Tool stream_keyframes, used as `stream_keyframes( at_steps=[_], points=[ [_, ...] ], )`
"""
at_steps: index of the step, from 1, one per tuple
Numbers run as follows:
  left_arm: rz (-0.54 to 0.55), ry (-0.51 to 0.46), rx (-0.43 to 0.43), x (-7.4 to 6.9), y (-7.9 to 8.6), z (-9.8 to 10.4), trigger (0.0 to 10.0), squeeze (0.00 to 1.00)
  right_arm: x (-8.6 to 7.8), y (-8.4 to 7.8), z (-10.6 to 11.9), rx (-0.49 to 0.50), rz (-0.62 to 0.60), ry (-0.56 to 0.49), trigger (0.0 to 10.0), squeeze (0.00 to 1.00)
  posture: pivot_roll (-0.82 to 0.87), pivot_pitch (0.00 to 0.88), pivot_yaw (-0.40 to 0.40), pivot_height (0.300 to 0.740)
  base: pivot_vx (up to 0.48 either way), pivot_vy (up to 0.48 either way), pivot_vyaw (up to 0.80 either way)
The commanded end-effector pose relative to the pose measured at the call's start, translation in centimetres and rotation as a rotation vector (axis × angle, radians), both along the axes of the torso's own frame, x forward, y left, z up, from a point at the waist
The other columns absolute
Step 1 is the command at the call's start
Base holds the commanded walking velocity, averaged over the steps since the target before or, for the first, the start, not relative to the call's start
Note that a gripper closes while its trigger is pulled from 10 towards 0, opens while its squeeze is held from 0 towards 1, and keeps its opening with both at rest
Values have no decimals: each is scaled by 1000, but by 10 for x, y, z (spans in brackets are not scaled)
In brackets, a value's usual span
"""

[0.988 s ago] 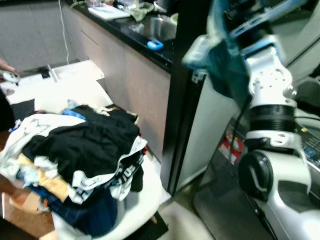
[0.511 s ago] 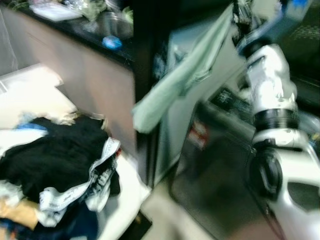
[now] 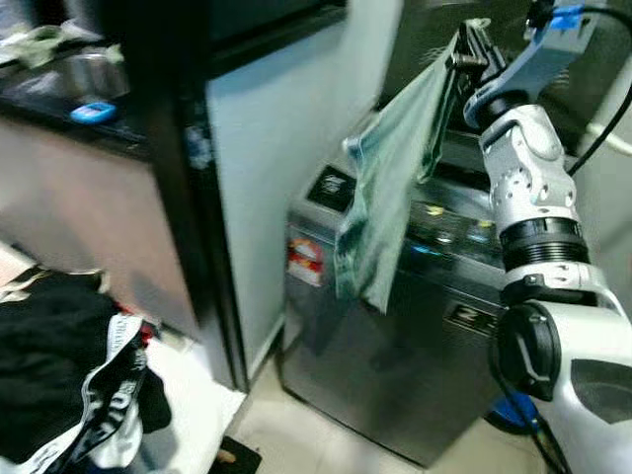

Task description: Clothes washing

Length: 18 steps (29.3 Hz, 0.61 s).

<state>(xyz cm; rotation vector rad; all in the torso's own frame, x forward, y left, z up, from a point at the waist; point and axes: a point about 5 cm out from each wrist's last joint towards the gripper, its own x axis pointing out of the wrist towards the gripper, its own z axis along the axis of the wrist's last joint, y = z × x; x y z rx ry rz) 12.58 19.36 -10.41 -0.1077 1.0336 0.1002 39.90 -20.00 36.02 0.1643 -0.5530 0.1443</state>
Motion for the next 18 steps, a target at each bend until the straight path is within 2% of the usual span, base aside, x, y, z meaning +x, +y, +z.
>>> stream_keyframes(
  at_steps=[1, 2, 4, 5, 7, 9, 14, 17, 18],
  points=[
    [-7, 25, -1, -7, 0, -2, 10000, 0, -3, 3, 6, 10, 19, -44, 0, 0, 7, 0, -42, 740, 0, 0, -800],
    [-7, 25, -1, -7, 0, -2, 10000, 0, -3, 3, 6, 10, 19, -44, 0, 0, 7, 0, -42, 740, 0, 0, -800],
    [-5, 20, -5, -7, 0, -2, 10000, 0, -7, 10, 14, 77, 121, -96, 0, 0, 7, 0, -42, 740, 0, 0, -800],
    [-5, 20, -5, -7, 0, -2, 10000, 0, -7, 10, 14, 77, 121, -96, 0, 0, 7, 0, -42, 740, 0, 0, -800],
    [-3, 17, -7, -7, -1, -2, 10000, 0, -12, 19, 23, 147, 238, -146, 0, 0, 7, 0, -42, 740, 0, 0, -800],
    [1, 12, -6, -6, 0, -2, 10000, 0, -14, 24, 28, 174, 290, -176, 0, 0, 7, 0, -42, 740, 0, 0, -800],
    [0, -1, -1, -4, 0, -1, 10000, 0, -14, 37, 32, 139, 339, -183, 0, 0, 4, 0, -53, 740, 0, 0, 0],
    [5, -23, -4, 0, 1, 1, 10000, 0, -14, 54, 29, 77, 382, -179, 0, 0, 8, 0, -60, 740, 0, 0, 0],
    [5, -23, -4, 0, 1, 1, 10000, 0, -14, 54, 29, 77, 382, -179, 0, 0, 8, 0, -60, 740, 0, 0, 0]
  ],
)
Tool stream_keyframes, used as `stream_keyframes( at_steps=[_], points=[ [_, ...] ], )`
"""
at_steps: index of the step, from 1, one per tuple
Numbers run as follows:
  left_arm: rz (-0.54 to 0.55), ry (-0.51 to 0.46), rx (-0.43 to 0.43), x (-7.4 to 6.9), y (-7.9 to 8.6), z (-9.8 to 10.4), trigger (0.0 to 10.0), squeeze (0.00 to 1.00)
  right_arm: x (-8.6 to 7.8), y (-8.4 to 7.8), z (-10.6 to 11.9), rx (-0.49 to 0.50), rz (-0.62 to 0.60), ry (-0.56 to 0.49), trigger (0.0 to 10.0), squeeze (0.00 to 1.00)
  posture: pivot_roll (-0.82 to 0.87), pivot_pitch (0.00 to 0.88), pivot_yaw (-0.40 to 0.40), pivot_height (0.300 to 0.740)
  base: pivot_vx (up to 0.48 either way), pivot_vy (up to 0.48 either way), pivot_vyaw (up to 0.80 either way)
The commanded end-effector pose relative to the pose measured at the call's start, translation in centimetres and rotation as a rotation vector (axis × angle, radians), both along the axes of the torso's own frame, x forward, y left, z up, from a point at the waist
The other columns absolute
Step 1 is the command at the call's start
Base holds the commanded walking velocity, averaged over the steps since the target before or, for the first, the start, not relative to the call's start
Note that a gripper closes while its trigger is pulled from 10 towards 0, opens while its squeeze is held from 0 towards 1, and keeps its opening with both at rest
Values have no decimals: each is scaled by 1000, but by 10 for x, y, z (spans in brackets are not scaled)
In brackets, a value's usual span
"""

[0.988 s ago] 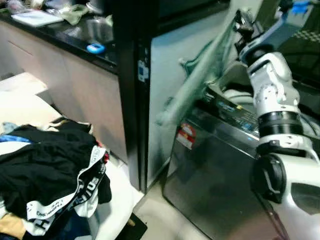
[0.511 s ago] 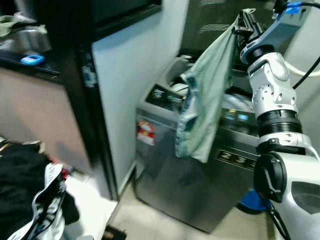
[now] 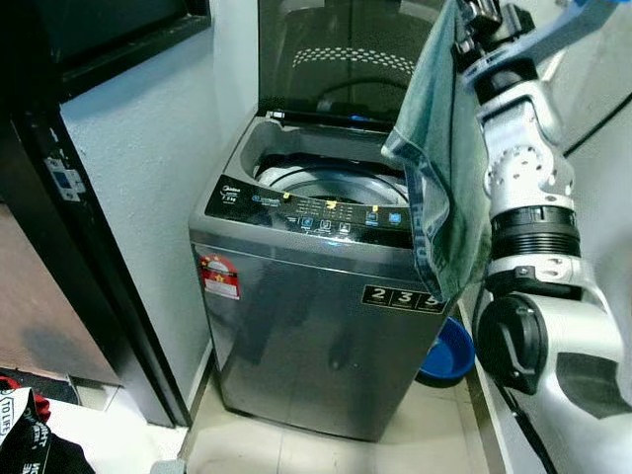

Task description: Clothes washing

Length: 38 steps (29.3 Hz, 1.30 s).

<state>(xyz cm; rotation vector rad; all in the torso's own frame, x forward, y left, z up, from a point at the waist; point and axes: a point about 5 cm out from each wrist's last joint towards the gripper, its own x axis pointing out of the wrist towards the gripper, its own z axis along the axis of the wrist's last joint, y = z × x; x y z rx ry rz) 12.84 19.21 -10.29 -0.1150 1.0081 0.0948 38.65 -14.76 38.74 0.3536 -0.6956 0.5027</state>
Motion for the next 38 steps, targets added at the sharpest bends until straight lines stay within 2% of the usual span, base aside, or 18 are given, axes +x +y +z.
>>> stream_keyframes(
  at_steps=[1, 2, 7, 18, 31, 36, 38],
  points=[
    [4, -3, 5, -1, 3, 0, 10000, 0, -1, 7, 1, -43, 17, -15, 9490, 0, 8, 0, -60, 740, 0, 0, 0],
    [3, -5, 5, -1, 3, 0, 10000, 0, -2, 10, 0, -54, 24, -18, 10000, 0, 8, 0, -60, 740, 247, 0, 0],
    [7, -10, 0, 0, 3, 1, 10000, 0, -2, 14, 0, -46, 42, -15, 10000, 0, 19, 0, -67, 740, 260, 0, 0],
    [3, -3, -9, -2, 3, 0, 10000, 0, -2, 4, 14, 45, 23, -34, 10000, 0, 20, 0, -61, 740, 274, 0, 0],
    [1, 3, -27, -4, 1, -1, 10000, 0, -9, 3, 42, 132, 63, -108, 10000, 0, 21, 0, -61, 740, 275, 0, 0],
    [-3, 5, -33, -5, 0, -1, 10000, 0, -10, -9, 58, 146, -54, -138, 10000, 0, 22, 0, -61, 740, 274, 0, 0],
    [1, 4, -36, -5, -1, -1, 10000, 0, -10, -22, 64, 122, -174, -136, 10000, 0, 30, 0, -71, 740, 270, 0, 0]
  ],
)
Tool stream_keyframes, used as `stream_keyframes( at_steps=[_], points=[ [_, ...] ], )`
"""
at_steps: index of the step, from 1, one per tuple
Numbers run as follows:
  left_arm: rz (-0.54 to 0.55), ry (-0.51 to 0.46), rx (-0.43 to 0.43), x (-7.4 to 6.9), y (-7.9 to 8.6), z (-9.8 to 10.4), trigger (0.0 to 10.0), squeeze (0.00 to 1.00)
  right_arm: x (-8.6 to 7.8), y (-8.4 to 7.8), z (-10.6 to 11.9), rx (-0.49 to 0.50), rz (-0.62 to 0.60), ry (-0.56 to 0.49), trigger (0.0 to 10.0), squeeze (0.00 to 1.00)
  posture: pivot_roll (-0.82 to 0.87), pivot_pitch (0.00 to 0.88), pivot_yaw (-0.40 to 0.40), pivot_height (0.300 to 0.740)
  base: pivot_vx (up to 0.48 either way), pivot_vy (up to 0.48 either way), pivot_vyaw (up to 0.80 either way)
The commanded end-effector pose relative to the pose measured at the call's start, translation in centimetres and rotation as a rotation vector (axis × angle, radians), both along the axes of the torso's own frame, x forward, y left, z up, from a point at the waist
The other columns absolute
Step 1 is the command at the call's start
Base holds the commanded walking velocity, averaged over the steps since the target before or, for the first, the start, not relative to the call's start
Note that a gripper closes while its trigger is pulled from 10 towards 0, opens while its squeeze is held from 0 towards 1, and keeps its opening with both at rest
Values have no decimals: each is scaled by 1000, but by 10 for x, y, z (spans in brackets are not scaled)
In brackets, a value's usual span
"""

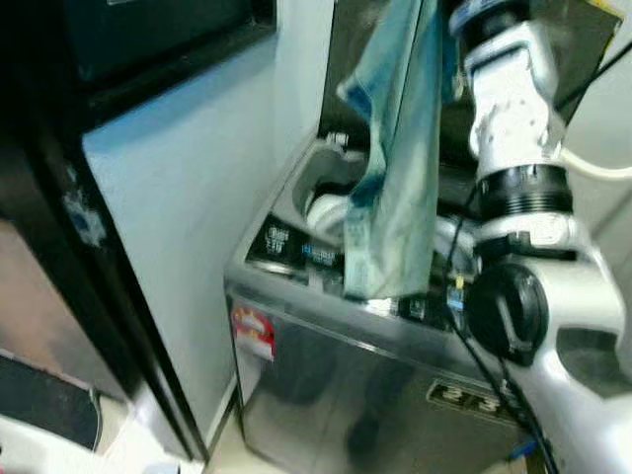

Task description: Clothes washing

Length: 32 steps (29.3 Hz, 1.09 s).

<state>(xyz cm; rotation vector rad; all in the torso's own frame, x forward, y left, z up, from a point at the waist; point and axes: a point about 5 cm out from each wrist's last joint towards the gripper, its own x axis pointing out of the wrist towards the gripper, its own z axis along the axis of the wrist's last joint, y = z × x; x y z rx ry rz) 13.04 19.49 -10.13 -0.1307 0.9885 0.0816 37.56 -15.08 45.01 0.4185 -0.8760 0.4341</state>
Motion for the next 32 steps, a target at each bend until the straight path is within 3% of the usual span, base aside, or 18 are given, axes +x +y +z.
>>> stream_keyframes(
  at_steps=[1, 2, 3, 4, 6, 9, 11, 14, 16, 17, 18, 19, 21, 22, 24, 32],
  points=[
    [4, 24, -18, -7, -3, -3, 10000, 0, 1, -19, 2, 4, -117, 14, 10000, 0, 30, 0, -71, 740, 266, 0, 0],
    [13, 24, -22, -7, -4, -3, 10000, 0, 2, -27, 2, -75, -205, 33, 10000, 0, 32, 0, -73, 740, 244, 0, 0],
    [13, 24, -22, -7, -4, -3, 10000, 0, 2, -27, 2, -75, -205, 33, 10000, 0, 32, 0, -73, 740, 244, 0, 0],
    [17, 25, -24, -7, -4, -3, 10000, 0, 4, -27, -1, -136, -223, 50, 10000, 0, 32, 0, -73, 740, 0, 0, 0],
    [19, 30, -29, -9, -6, -4, 10000, 0, 10, -24, -13, -319, -261, 106, 10000, 0, 31, 0, -72, 740, 0, 0, 0],
    [18, 32, -29, -9, -6, -4, 10000, 0, 12, -23, -18, -380, -279, 129, 10000, 0, 31, 0, -72, 740, 0, 0, 0],
    [13, 39, -32, -12, -7, -5, 10000, 0, 20, -21, -38, -562, -315, 213, 10000, 0, 17, 0, -66, 740, 0, 0, 0],
    [11, 42, -33, -12, -7, -5, 10000, 0, 23, -20, -46, -610, -312, 251, 10000, 0, 17, 0, -66, 740, 0, 0, 0],
    [10, 44, -36, -13, -8, -5, 10000, 0, 32, -1, -86, -836, -221, 352, 10000, 0, 11, 0, -64, 740, 0, 0, 0],
    [10, 44, -36, -13, -8, -5, 10000, 0, 32, -1, -86, -836, -221, 352, 10000, 0, 11, 0, -64, 740, 0, 0, 0],
    [10, 45, -37, -13, -8, -6, 10000, 0, 35, 12, -110, -948, -168, 402, 10000, 0, 7, 0, -65, 740, 0, 0, 0],
    [10, 45, -37, -13, -8, -6, 10000, 0, 35, 12, -110, -948, -168, 402, 10000, 0, 7, 0, -65, 740, 0, 0, 0],
    [14, 44, -41, -13, -10, -6, 10000, 0, 38, 34, -166, -1211, -104, 511, 10000, 0, 9, 0, -73, 740, 0, 0, 0],
    [14, 44, -41, -13, -10, -6, 10000, 0, 38, 34, -166, -1211, -104, 511, 10000, 0, 9, 0, -73, 740, 0, 0, 0],
    [19, 44, -45, -15, -11, -6, 10000, 0, 38, 43, -201, -1357, -111, 587, 10000, 0, 15, 0, -79, 740, 0, 0, 0],
    [29, 69, -50, -26, -13, -9, 10000, 0, 41, 46, -218, -1352, -182, 662, 10000, 0, 30, 0, -89, 740, 0, 0, 0]
  ],
)
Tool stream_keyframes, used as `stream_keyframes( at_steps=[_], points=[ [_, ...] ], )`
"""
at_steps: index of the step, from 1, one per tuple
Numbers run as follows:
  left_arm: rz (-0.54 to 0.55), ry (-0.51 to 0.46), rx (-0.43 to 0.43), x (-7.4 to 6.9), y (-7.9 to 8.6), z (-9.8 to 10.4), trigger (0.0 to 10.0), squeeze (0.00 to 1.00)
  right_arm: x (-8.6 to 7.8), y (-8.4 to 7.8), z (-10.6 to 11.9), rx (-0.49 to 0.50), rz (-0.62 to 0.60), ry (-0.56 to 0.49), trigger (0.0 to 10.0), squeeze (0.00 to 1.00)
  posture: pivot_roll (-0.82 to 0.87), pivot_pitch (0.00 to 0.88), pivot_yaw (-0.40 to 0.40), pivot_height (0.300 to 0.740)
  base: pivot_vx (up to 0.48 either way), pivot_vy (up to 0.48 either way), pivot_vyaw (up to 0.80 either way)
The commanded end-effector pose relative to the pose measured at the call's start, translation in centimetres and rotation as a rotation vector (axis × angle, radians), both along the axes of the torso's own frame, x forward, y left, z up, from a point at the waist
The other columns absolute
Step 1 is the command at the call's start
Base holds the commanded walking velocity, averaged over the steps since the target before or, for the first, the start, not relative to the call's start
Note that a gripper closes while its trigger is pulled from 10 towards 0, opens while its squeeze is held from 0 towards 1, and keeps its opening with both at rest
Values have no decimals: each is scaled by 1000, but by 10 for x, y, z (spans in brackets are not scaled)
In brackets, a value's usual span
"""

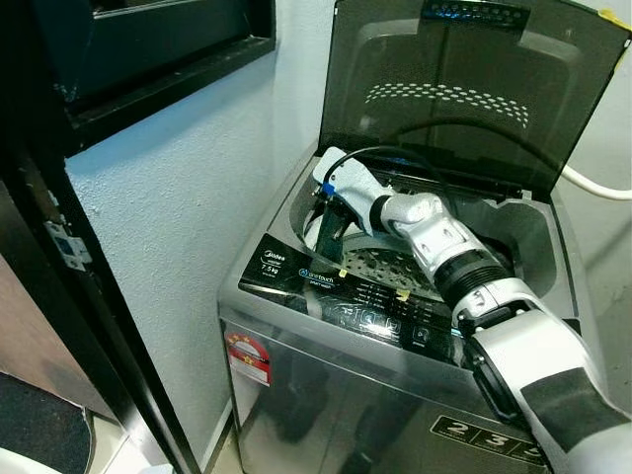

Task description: Clothes washing

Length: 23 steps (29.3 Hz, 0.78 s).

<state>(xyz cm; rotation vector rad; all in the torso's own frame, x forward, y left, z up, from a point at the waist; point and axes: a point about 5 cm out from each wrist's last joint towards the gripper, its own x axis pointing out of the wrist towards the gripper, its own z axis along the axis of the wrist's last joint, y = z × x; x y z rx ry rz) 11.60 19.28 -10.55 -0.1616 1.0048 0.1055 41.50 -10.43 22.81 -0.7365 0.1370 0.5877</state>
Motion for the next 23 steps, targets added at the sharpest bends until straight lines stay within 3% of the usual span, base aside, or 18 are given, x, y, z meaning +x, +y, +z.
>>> stream_keyframes(
  at_steps=[1, 5, 8, 9, 12, 16, 18, 19, 23],
  points=[
    [-1, 62, -35, -17, -11, -7, 10000, 0, 3, -1, 6, 8, -41, -22, 10000, 0, 34, 0, -91, 740, 0, 0, 0],
    [7, 77, -32, -26, -10, -8, 10000, 0, 6, -3, 13, -11, -93, -71, 10000, 0, 42, 0, -96, 740, 0, 0, 0],
    [13, 84, -28, -31, -9, -9, 10000, 0, 8, -10, 10, -180, -131, -96, 10000, 0, 45, 3, -100, 740, 0, 0, 0],
    [13, 84, -28, -31, -9, -9, 10000, 0, 8, -10, 10, -180, -131, -96, 10000, 0, 45, 3, -100, 740, 0, 0, 0],
    [21, 87, -21, -37, -6, -10, 10000, 0, 5, -15, -10, -391, -122, -32, 10000, 0, 50, 39, -107, 740, 0, 0, 0],
    [28, 94, -19, -45, -5, -11, 10000, 0, 2, -19, -25, -512, -114, 5, 10000, 0, 54, 64, -111, 740, 0, 0, 0],
    [31, 99, -19, -50, -5, -11, 10000, 0, 2, -20, -27, -519, -113, 12, 10000, 0, 60, 103, -116, 740, 0, 0, 0],
    [38, 111, -20, -58, -5, -12, 10000, 0, 2, -20, -29, -533, -113, 12, 10000, 0, 66, 132, -118, 740, 0, 0, 0],
    [50, 128, -20, -71, -4, -13, 10000, 0, 2, -19, -28, -555, -114, 1, 10000, 0, 71, 159, -119, 740, 0, 0, 0]
  ],
)
